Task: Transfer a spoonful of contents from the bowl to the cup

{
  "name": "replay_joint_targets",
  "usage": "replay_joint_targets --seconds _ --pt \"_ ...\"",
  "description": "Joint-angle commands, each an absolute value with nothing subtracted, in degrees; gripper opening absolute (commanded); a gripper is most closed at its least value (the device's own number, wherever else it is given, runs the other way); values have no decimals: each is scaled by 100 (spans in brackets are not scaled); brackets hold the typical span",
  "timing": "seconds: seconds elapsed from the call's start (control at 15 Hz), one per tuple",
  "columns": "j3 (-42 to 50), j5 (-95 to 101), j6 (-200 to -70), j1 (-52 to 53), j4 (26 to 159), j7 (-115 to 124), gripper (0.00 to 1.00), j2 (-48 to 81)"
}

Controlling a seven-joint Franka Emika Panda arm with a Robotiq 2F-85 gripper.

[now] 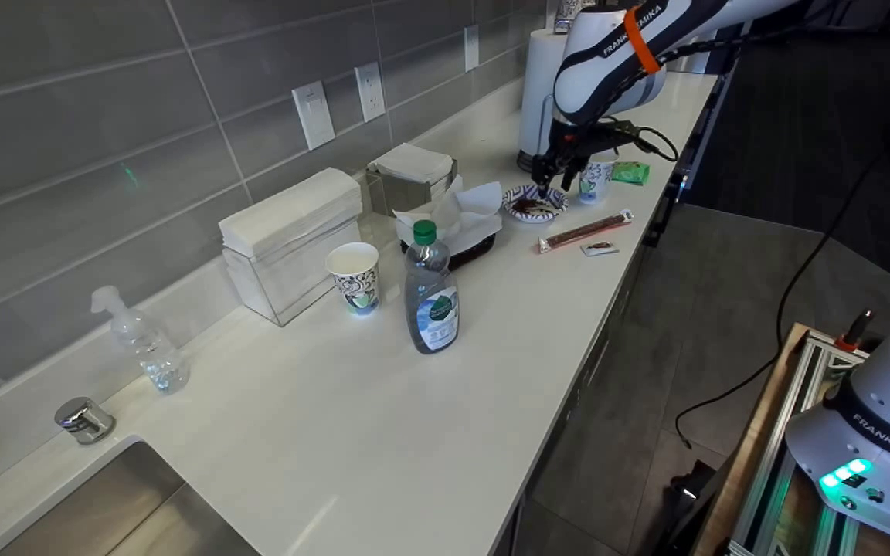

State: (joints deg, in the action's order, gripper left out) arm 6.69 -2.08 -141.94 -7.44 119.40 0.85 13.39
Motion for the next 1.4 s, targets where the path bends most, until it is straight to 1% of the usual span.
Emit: replay_joint_targets --seconds 0.0,0.07,0.13,0.2,0.27,0.33,0.4,0.47,0.53,0.6,0.67,0.93,1.13,1.2,1.27,1.33 --pt "583 -355 -14298 -766 11715 -34 56 1633" --pt "572 -350 -14301 -767 11675 -27 58 1680" --pt "560 -349 -14303 -769 11645 -26 56 1723" --pt "555 -340 -14300 -769 11615 -19 56 1759" --pt "547 -351 -14292 -775 11582 -20 61 1799" --pt "542 -358 -14309 -780 11551 -16 58 1844" --pt "538 -360 -14302 -782 11528 -19 60 1880" --pt "535 -364 -14269 -783 11508 -12 60 1911" --pt "527 -379 -14256 -786 11489 -12 65 1938" --pt "528 -373 -14259 -783 11469 -9 60 1973" --pt "525 -372 -14247 -781 11452 -4 61 2004" --pt "494 -393 -14202 -774 11442 -2 50 2083" --pt "471 -438 -14183 -781 11437 7 47 2104" --pt "464 -458 -14187 -787 11431 2 45 2112" --pt "465 -462 -14194 -788 11425 4 45 2118" --pt "466 -471 -14180 -788 11409 12 39 2117"
